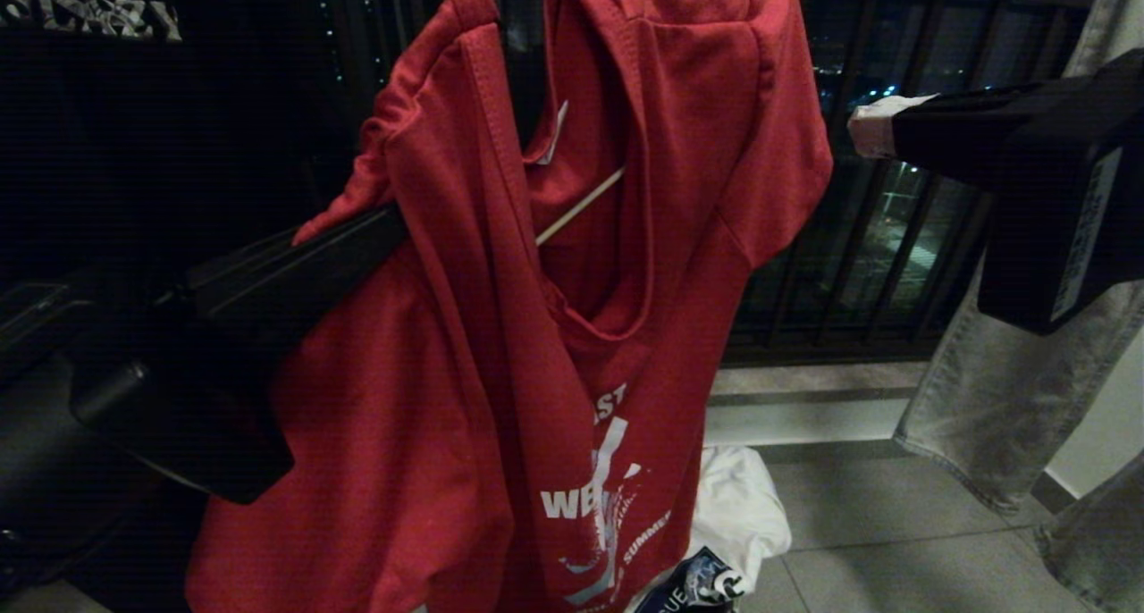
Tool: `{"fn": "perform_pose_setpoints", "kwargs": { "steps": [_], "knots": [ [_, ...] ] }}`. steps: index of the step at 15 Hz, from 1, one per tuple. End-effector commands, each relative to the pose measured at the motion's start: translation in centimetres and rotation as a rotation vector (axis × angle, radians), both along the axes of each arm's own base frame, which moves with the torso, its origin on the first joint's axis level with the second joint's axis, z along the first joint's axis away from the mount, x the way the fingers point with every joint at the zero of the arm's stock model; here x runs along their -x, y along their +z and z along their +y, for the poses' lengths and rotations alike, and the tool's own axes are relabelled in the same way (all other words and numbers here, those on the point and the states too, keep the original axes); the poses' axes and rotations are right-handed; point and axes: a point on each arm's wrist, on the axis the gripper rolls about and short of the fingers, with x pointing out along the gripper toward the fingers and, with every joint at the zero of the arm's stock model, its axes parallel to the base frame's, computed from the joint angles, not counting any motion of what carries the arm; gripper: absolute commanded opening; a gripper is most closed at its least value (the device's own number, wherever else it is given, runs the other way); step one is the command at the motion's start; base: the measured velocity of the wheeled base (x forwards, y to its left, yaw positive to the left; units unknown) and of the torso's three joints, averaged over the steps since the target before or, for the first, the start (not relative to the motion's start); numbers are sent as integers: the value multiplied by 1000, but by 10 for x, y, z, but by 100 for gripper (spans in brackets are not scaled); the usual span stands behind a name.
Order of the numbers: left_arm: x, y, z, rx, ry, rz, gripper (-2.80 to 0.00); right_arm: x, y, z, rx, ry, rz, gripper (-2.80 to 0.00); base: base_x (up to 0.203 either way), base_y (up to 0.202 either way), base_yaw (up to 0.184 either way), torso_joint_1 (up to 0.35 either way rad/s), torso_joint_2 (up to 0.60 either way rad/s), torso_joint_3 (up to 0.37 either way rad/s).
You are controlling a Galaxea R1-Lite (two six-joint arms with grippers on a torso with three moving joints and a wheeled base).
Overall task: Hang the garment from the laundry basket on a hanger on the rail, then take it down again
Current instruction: Hang the clothes rack on the clothesline
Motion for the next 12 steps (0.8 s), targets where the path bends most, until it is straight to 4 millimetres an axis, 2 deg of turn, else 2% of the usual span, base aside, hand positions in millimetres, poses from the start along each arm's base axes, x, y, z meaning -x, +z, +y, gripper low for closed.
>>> {"fn": "perform_pose_setpoints", "kwargs": {
  "steps": [1,8,12],
  "knots": [
    [1,5,2,12,20,3,-280,-1,-4,1,-25,-14,19,-280,0,0,0,0,0,0],
    [13,18,15,-5,31,36,-280,-2,-7,-2,-57,-25,34,-280,0,0,0,0,0,0],
    [14,17,16,-22,38,54,-280,-2,-9,-2,-49,-23,36,-280,0,0,0,0,0,0]
  ]
}}
